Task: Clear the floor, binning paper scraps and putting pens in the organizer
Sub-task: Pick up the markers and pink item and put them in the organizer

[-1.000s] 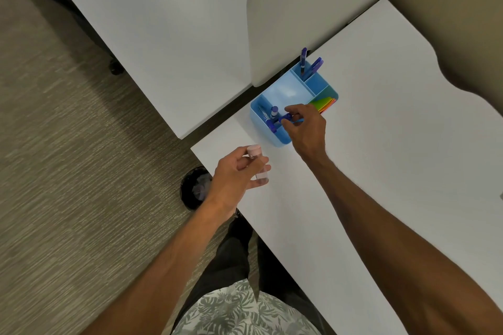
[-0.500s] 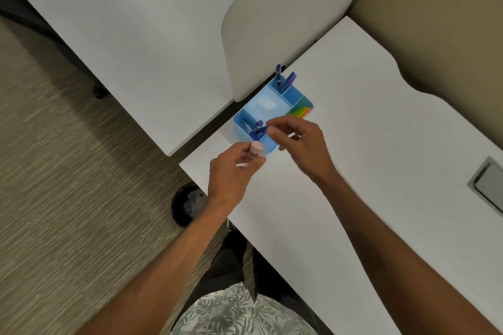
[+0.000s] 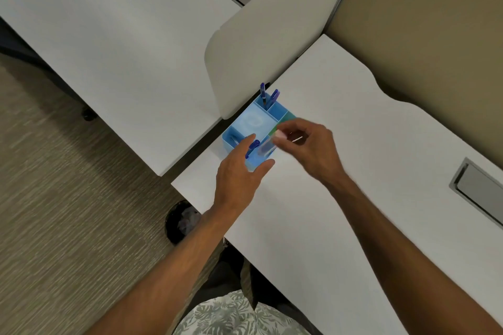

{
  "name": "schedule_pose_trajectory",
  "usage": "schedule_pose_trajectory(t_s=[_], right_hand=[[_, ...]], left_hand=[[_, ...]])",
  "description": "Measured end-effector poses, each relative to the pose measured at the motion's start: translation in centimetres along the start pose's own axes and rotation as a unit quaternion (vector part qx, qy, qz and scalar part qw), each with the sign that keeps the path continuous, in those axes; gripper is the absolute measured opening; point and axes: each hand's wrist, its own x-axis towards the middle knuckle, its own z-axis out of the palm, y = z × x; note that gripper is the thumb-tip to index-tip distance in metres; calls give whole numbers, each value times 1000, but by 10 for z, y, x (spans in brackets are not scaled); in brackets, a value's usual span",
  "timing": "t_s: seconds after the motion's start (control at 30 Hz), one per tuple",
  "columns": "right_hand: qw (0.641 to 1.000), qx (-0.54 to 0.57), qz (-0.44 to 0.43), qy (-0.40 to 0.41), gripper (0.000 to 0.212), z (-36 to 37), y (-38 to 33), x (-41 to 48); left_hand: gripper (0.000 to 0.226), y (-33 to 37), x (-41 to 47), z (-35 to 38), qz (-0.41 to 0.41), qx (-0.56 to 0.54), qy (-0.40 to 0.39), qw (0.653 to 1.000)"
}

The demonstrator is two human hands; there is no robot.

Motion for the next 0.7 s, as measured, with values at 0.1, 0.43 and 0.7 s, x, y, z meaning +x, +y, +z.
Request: schedule_pose_trajectory(t_s=[0.1, 0.43, 0.7], right_hand=[[995, -62, -11, 82, 15, -3, 20, 30], [973, -213, 2, 86, 22, 30, 80, 112], [941, -333, 35, 52, 18, 51, 95, 126]], left_hand=[[67, -10, 3, 2, 7, 24, -3, 1000], [75, -58, 13, 12, 94, 210, 15, 973], [79, -72, 26, 13, 78, 307, -12, 948]])
